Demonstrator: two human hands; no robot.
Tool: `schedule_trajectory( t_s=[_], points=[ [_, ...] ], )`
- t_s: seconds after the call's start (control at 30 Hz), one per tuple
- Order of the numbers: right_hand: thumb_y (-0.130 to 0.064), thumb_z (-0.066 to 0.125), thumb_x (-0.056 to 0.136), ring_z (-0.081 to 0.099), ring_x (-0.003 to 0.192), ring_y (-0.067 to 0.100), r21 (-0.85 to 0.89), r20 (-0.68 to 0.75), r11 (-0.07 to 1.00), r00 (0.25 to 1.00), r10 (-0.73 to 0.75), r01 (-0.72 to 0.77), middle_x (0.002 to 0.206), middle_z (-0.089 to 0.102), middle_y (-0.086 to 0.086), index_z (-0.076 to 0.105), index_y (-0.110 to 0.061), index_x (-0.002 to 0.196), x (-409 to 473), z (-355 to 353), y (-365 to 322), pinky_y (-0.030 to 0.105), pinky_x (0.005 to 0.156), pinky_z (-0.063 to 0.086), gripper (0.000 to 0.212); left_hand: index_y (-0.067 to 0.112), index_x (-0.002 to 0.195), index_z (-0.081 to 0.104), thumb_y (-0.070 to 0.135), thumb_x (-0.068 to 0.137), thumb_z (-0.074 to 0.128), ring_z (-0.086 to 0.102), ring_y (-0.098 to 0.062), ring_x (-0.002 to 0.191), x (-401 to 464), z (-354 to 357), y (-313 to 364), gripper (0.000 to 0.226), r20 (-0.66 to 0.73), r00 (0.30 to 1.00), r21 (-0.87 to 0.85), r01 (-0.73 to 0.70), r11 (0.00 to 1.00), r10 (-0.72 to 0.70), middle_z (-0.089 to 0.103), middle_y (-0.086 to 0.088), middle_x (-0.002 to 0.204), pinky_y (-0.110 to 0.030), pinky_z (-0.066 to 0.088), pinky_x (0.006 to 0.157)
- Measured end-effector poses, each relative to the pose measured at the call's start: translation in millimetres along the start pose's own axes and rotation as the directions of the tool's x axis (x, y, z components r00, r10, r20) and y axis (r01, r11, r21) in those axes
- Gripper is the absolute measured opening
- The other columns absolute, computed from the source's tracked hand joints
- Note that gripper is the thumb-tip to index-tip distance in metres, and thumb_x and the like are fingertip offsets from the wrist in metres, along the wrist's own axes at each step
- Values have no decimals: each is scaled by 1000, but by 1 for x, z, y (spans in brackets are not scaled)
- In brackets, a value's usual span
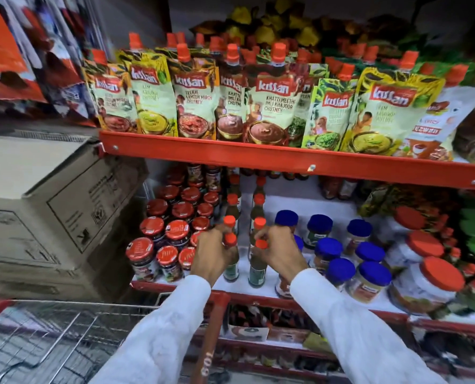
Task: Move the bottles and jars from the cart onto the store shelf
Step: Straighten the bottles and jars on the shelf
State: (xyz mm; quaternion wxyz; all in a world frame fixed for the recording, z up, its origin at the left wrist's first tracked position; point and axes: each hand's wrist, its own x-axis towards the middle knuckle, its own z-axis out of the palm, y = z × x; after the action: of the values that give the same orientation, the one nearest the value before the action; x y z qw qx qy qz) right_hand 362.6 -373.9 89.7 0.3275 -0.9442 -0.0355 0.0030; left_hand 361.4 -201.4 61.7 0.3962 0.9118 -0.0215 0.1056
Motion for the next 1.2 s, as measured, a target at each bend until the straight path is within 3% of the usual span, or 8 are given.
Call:
schedule_trajectory(
  t_s=[0.23, 0.37, 0.5, 0.67, 0.77, 0.87, 1.0, 1.2],
  points=[
    [6, 68, 77, 69, 104, 19, 10, 61, 998, 996, -67, 67, 112, 75, 4, 74, -11, 107, 4, -1, 0, 32, 98, 54, 35, 18, 104, 68, 3, 67, 74, 69, -20, 80, 6, -16, -7, 41, 170, 985, -1, -24, 1000, 24, 73, -4, 93, -33, 59, 76],
    [7, 67, 77, 68, 106, 19, 33, 72, 997, 995, -75, 73, 115, 73, 4, 71, -12, 113, 1, -1, 1, 33, 98, 55, 41, 17, 107, 69, -1, 69, 67, 67, -16, 82, 4, -20, -11, 42, 195, 977, -9, -89, 996, 89, 73, -3, 99, -27, 56, 74],
    [-2, 77, 74, 71, 91, 19, 47, 2, 999, 1000, -24, 24, 100, 76, 1, 72, -15, 105, -3, 3, 4, 38, 88, 60, 34, 20, 112, 68, 2, 69, 70, 59, 0, 66, 0, -23, -13, 47, 166, 984, -43, -52, 998, 58, 70, 6, 90, -19, 51, 71],
    [-6, 79, 76, 70, 84, 20, 86, -39, 994, 997, 69, -65, 88, 76, 1, 74, -14, 90, -2, 8, 0, 40, 87, 60, 17, 19, 104, 69, 13, 69, 86, 66, -8, 72, -4, -16, -6, 40, 55, 998, -121, 34, 992, -27, 70, 7, 86, -23, 55, 72],
    [-2, 76, 77, 70, 86, 19, 55, -37, 998, 999, 40, -38, 93, 76, 3, 75, -14, 94, -2, 6, 1, 36, 87, 60, 21, 17, 97, 71, 10, 70, 84, 66, -9, 70, -3, -13, -5, 31, 7, 999, -116, 36, 993, -35, 68, 8, 78, -24, 56, 73],
    [0, 77, 77, 70, 92, 18, 36, -24, 999, 999, 21, -20, 102, 77, 3, 75, -14, 103, -3, 3, 4, 31, 88, 58, 29, 15, 98, 73, 9, 71, 84, 64, 1, 71, -2, -11, -6, 30, 9, 999, -111, 31, 993, -30, 69, 8, 80, -23, 57, 77],
    [1, 76, 78, 69, 99, 20, 21, 16, 1000, 1000, -12, 12, 110, 75, 3, 73, -14, 110, -4, 0, 5, 33, 94, 57, 35, 12, 102, 74, 10, 71, 85, 70, -12, 80, -2, -11, -6, 34, 12, 1000, -105, 18, 994, -17, 75, 1, 90, -27, 59, 82],
    [1, 77, 78, 67, 109, 19, -5, 56, 999, 998, -43, 43, 120, 72, 3, 70, -14, 118, -5, 1, 9, 24, 93, 51, 43, 13, 100, 74, 11, 71, 85, 70, -13, 79, -6, -11, -4, 31, 24, 1000, -80, -1, 997, 3, 73, 4, 86, -26, 58, 80]
  ],
)
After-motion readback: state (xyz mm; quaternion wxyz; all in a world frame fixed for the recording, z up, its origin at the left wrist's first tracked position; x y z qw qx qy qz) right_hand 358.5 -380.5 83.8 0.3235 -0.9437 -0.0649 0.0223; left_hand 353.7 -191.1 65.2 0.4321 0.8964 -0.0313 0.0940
